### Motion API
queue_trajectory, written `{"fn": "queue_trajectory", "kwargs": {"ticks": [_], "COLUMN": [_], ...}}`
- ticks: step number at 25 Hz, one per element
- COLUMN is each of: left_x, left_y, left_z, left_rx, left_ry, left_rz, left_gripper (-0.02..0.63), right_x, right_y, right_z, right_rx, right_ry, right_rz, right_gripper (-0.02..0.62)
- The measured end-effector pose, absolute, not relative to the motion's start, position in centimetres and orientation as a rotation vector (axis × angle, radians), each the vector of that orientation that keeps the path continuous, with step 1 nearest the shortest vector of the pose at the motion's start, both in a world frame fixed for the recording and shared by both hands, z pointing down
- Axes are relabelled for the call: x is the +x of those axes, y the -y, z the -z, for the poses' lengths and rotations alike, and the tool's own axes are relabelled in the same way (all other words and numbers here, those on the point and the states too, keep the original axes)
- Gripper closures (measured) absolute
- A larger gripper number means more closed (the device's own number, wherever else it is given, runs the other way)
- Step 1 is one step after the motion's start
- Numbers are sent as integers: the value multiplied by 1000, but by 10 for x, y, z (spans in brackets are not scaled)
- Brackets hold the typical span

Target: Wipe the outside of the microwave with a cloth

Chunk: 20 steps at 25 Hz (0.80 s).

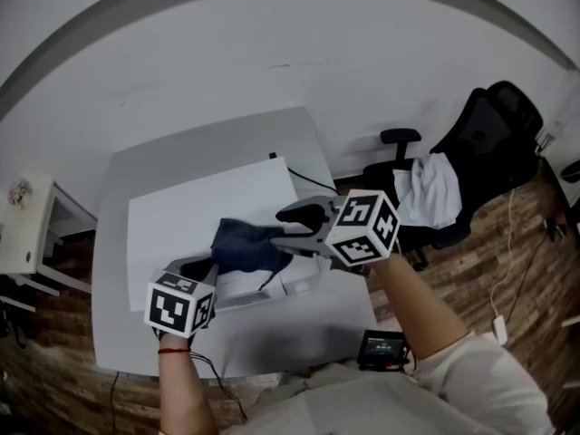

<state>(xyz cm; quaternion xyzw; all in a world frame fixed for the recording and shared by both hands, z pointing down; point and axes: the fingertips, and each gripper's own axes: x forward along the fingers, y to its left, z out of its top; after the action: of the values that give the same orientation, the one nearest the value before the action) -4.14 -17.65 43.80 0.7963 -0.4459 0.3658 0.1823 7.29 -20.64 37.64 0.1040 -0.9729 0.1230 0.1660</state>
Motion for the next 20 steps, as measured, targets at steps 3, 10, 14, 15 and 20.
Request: {"fn": "queue_trajectory", "kwargs": {"ticks": [3, 10, 14, 15, 20], "left_x": [-40, -11, 5, 8, 28], "left_y": [184, 184, 182, 182, 180], "left_z": [-426, -352, -318, -319, -333], "left_rx": [2301, 2569, 2645, 2659, 2703], "left_ry": [1350, 1399, 1392, 1393, 1323], "left_rz": [-1005, -499, -235, -233, -269], "left_gripper": [572, 433, 434, 436, 489], "right_x": [84, 66, 63, 63, 69], "right_y": [212, 193, 185, 183, 180], "right_z": [-346, -328, -333, -334, -339], "right_rx": [393, 380, 382, 382, 395], "right_ry": [2854, 2923, 2925, 2927, 2912], "right_rz": [-322, -281, -280, -281, -235], "right_gripper": [400, 400, 400, 402, 497]}}
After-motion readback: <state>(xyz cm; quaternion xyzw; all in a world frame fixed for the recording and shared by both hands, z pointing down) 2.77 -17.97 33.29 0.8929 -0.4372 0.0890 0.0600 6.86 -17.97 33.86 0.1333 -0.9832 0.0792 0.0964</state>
